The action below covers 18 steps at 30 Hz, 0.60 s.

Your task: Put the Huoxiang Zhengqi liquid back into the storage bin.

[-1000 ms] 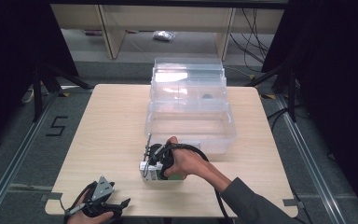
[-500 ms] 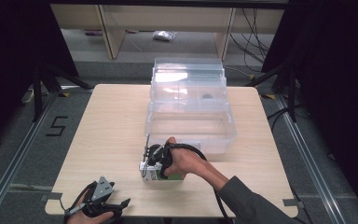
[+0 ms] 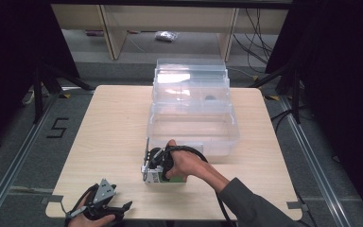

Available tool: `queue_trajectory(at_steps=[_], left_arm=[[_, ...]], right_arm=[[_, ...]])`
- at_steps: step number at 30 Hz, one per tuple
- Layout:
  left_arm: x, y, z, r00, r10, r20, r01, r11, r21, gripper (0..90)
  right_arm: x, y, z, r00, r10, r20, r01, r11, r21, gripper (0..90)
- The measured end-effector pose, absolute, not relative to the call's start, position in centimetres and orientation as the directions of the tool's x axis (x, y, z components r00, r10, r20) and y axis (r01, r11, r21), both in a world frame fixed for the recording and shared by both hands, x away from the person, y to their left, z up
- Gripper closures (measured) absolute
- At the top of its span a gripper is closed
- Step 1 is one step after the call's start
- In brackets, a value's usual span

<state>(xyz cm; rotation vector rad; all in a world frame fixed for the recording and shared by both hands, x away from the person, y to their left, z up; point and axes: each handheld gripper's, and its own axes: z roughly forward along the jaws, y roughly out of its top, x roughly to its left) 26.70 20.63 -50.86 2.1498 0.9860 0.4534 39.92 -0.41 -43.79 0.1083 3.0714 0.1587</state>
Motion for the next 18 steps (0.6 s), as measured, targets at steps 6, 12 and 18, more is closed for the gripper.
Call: queue_trajectory(at_steps=[6,12,18], left_arm=[[26.71,20.64,-50.85,0.647,0.762,0.021,0.51,-0.453,0.731,18.1],[26.7,20.64,-50.85,0.646,0.763,0.019,0.511,-0.45,0.733,18.2],[26.69,20.67,-50.79,0.64,0.768,0.016,0.515,-0.445,0.733,18.2]], right_arm=[[39.69,-0.23,-43.55,-0.996,0.056,-0.062,0.051,0.995,0.089,61.5],[39.79,-0.15,-43.51,-0.997,0.034,-0.065,0.029,0.996,0.083,63.7],[39.8,-0.16,-43.38,-0.998,0.023,-0.058,0.02,0.997,0.068,64.5]])
